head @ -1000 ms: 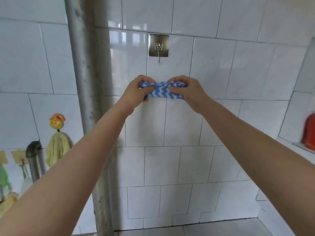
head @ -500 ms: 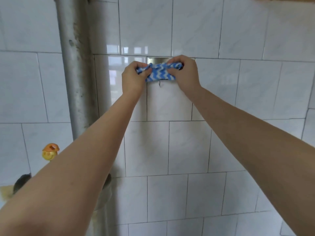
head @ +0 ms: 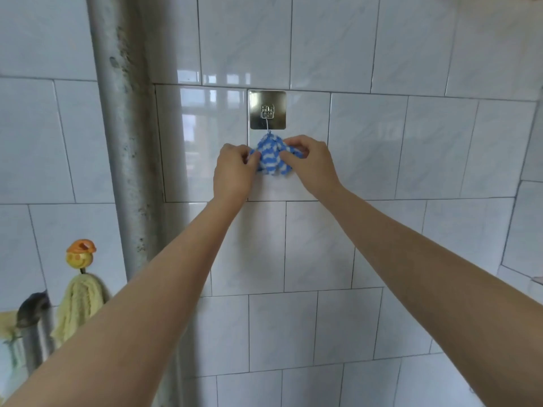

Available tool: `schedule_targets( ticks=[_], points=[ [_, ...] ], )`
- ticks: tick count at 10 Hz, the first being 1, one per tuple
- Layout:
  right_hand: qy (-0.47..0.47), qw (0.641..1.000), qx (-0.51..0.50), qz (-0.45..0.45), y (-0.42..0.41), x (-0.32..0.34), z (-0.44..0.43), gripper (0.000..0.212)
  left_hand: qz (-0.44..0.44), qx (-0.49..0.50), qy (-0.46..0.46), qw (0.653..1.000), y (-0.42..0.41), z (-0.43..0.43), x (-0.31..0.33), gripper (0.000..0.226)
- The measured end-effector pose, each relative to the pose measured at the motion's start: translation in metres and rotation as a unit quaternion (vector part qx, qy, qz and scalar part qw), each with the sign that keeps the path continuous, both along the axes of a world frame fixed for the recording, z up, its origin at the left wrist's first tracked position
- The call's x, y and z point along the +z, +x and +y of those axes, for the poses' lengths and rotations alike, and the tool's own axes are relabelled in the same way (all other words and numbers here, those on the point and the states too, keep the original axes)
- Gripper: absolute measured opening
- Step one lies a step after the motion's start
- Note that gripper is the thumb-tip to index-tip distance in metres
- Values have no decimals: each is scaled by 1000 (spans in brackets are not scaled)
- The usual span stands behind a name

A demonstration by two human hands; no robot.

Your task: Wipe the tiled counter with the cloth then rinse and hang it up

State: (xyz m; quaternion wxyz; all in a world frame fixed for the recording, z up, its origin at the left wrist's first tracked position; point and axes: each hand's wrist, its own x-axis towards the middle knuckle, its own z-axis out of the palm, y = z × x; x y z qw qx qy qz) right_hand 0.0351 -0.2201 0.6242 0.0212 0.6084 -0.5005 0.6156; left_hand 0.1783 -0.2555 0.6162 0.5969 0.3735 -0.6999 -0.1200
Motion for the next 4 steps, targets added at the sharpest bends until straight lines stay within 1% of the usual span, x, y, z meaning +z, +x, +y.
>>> schedule_targets(
  ticks=[1,2,3,4],
  points=[
    [6,999,41,-18,6,-9,7,25,-8,-20,13,1000,3,8,-4,16],
    [3,998,64,-27,11,-17,16,32,-15,-39,21,999,2,13,-8,19],
    [1,996,81,-21,12,-25,29,41,-21,-38,48,998,6,21,-13,24],
    [-7,997,63,-44,7,-38,42,48,-33,-13,65,997,19,26,-26,21]
  ],
)
